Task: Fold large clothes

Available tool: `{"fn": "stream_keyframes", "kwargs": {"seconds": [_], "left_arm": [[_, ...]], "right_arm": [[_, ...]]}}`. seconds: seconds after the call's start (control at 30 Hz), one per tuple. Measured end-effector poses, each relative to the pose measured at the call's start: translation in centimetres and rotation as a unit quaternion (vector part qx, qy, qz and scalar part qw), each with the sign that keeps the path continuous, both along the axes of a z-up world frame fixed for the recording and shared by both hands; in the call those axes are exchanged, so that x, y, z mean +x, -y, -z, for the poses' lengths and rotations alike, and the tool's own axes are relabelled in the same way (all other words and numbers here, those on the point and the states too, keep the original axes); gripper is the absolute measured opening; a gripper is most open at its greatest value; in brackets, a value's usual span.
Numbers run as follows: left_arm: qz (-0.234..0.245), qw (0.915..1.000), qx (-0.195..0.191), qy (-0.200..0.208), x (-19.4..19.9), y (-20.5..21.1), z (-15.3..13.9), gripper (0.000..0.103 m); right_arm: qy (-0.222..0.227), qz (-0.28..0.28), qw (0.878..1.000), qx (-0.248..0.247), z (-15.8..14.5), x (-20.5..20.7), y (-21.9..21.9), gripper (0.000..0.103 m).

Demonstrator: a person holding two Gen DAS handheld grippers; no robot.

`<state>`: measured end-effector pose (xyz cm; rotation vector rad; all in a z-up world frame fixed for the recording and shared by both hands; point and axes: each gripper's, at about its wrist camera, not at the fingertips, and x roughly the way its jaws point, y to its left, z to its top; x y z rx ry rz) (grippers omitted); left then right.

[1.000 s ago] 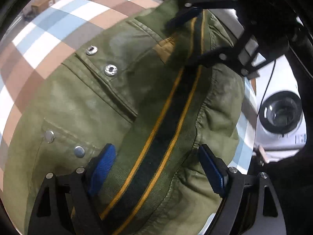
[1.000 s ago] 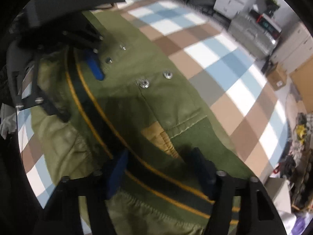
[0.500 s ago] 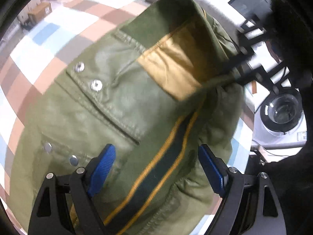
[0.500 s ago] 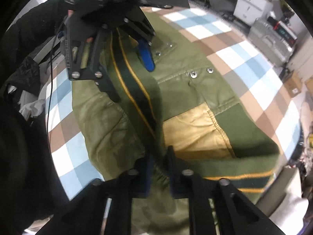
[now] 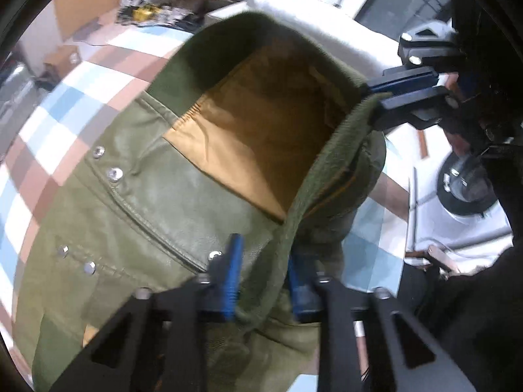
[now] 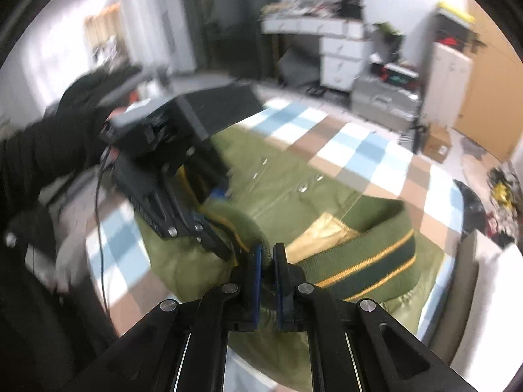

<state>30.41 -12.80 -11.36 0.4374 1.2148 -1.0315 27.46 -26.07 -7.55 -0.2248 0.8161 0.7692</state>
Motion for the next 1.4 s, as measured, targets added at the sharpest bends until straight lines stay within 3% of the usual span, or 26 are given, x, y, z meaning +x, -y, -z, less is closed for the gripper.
{"fn": "stream_keyframes", "kwargs": {"seconds": [0.13,0.37,0.5,0.67,0.77,0.83,0.87,1.07,1.1,1.17,1.23,1.3,1.4], "left_arm": [[-0.045,0.9924,0.064,0.096,-1.8,1.2,-1.4,0.009],[-0.121,0.9724,0.121,0.159,1.7,2.8,-4.6,0.005],[-0.133,0.9662,0.149,0.163,5.7,3.9,-3.0,0.005],[-0.136,0.9716,0.163,0.104,10.8,3.0,3.3,0.008],[-0.138,0.9720,0.163,0.098,12.3,2.2,5.9,0.028],[-0.152,0.9710,0.150,0.109,12.8,1.1,5.8,0.048],[-0.165,0.9678,0.151,0.117,13.0,0.6,5.4,0.066],[-0.254,0.9455,0.130,0.158,11.7,-6.6,0.3,0.069],[-0.262,0.9444,0.121,0.158,11.1,-8.1,-0.4,0.069],[-0.278,0.9389,0.118,0.164,9.6,-11.3,-1.5,0.069],[-0.298,0.9315,0.126,0.166,8.0,-14.5,-2.1,0.069],[-0.317,0.9267,0.130,0.155,7.3,-16.8,-2.1,0.069],[-0.340,0.9214,0.131,0.134,6.0,-19.7,-1.1,0.069]], "right_arm": [[0.009,0.054,0.998,0.041,-0.3,0.9,0.8,0.006],[0.054,0.149,0.984,0.081,-2.3,6.7,0.8,0.005],[0.029,0.207,0.975,0.083,-0.6,12.7,1.0,0.005],[-0.075,0.258,0.961,0.064,7.2,19.7,1.8,0.005],[-0.113,0.278,0.953,0.042,11.5,21.2,2.1,0.002],[-0.112,0.282,0.952,0.042,12.5,21.4,2.5,0.000],[-0.109,0.287,0.951,0.041,12.4,21.3,2.6,0.000],[-0.098,0.279,0.955,0.030,11.5,20.7,2.3,0.002],[-0.094,0.281,0.954,0.036,11.0,20.2,2.4,0.005],[-0.087,0.275,0.956,0.058,9.8,19.5,2.4,0.022],[-0.065,0.261,0.961,0.071,7.9,18.1,2.0,0.053],[-0.029,0.237,0.969,0.066,5.8,16.4,0.9,0.057],[0.001,0.185,0.982,0.049,3.5,14.2,-1.9,0.074]]}}
